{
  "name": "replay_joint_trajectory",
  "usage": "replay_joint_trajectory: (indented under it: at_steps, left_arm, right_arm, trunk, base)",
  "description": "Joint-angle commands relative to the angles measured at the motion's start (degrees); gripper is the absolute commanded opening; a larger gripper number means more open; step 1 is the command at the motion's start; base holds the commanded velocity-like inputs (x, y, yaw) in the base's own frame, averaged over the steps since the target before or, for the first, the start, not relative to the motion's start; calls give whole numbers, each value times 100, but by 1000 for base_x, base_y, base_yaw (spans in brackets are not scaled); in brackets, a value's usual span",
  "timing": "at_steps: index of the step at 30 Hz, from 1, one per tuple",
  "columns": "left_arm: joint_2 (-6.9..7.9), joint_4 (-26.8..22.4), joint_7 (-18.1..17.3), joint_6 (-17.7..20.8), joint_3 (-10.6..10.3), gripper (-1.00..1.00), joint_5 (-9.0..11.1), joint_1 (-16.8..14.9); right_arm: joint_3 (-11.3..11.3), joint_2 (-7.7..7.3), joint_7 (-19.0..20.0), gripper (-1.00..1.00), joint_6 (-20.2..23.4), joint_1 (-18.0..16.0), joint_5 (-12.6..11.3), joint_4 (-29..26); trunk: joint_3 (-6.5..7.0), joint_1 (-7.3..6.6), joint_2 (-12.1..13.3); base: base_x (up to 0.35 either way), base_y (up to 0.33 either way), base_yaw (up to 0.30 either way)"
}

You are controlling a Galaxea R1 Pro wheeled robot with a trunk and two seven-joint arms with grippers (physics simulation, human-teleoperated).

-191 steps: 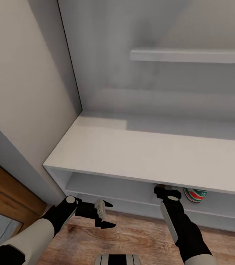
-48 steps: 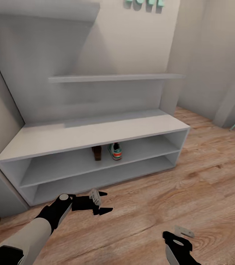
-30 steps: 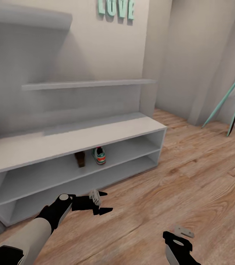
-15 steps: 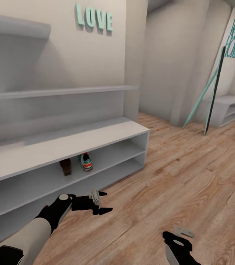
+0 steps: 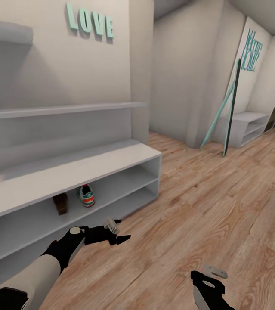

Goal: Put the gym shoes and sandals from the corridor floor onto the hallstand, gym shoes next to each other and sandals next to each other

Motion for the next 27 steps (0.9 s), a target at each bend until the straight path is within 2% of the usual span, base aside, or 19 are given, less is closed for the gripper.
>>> replay_joint_trajectory:
  at_steps: [1,7,9,13,16,27]
  left_arm:
    - [2,-5,41,-51,-10,100,-38,-2]
    - [-5,-2,157,-48,-10,100,-1,-2]
    - [-8,3,172,-48,-10,100,77,-2]
    - [-10,113,250,-54,-10,100,400,-2]
    - [-10,145,322,-54,-10,100,543,-2]
    - [-16,160,363,-56,-18,100,597,-2]
  right_arm:
    - [-6,4,-13,100,24,-1,-28,-11]
    - [-6,6,-13,100,24,-1,-25,-11]
    - [-6,6,-13,100,24,-1,-22,-9]
    - [-6,4,-13,100,24,-1,-19,-3]
    - [-5,6,-13,100,24,-1,-19,-3]
    - [-6,7,-13,100,24,-1,-19,-2]
  trunk:
    - [0,2,-2]
    - [37,2,-2]
    - [50,2,-2]
    - [76,2,-2]
    - [96,2,-2]
    - [169,2,-2]
  base:
    - [283,-171,-170]
    - [287,-175,-204]
    - [288,-177,-218]
    - [289,-177,-221]
    - [289,-177,-222]
    - [289,-183,-222]
